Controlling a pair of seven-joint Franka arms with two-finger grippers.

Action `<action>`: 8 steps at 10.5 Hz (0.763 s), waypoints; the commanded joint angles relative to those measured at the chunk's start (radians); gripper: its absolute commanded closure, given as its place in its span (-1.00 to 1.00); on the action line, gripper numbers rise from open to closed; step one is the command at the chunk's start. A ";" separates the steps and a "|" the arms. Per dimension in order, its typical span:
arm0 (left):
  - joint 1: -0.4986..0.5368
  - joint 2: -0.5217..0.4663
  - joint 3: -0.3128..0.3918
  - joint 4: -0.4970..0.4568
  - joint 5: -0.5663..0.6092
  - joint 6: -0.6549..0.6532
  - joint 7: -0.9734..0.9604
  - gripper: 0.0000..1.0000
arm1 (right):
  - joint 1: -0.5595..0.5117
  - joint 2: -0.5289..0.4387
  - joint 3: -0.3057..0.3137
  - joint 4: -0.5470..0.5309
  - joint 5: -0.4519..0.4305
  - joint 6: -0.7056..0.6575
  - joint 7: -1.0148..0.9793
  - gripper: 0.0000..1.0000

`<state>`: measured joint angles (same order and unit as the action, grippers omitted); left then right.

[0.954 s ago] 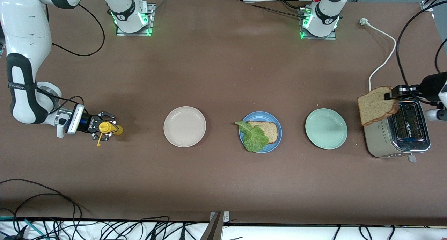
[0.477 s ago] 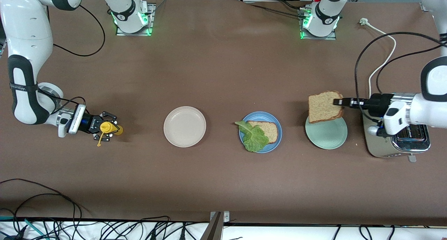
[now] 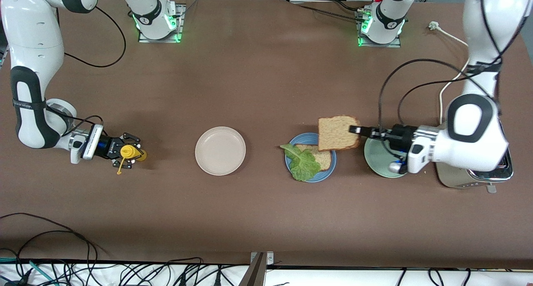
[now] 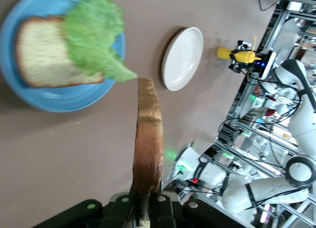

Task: Make sandwich in blue plate with both arms
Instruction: 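Lower the bread onto the lettuce while the right gripper releases the bottle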

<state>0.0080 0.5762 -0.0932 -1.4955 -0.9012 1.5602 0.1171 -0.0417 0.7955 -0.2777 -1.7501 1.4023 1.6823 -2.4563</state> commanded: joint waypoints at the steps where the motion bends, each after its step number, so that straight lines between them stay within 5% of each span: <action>1: -0.078 0.071 0.012 0.012 -0.120 0.101 0.003 1.00 | -0.004 0.033 -0.002 0.030 0.012 0.013 -0.015 0.35; 2: -0.101 0.094 0.012 0.012 -0.133 0.131 0.007 1.00 | -0.004 0.033 -0.002 0.038 0.012 0.013 -0.007 -0.34; 3: -0.112 0.111 0.012 0.012 -0.134 0.155 0.038 1.00 | -0.004 0.033 -0.002 0.040 0.010 0.011 0.003 -0.78; 5: -0.118 0.148 0.012 0.012 -0.136 0.185 0.134 1.00 | -0.004 0.028 -0.003 0.040 0.006 0.008 0.025 -0.99; 8: -0.126 0.194 0.012 0.012 -0.136 0.239 0.222 1.00 | -0.007 0.027 -0.030 0.041 0.003 -0.013 0.026 -0.99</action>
<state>-0.1035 0.7359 -0.0916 -1.4954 -1.0002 1.7745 0.2526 -0.0420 0.8074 -0.2841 -1.7364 1.4023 1.6930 -2.4466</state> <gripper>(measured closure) 0.907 0.101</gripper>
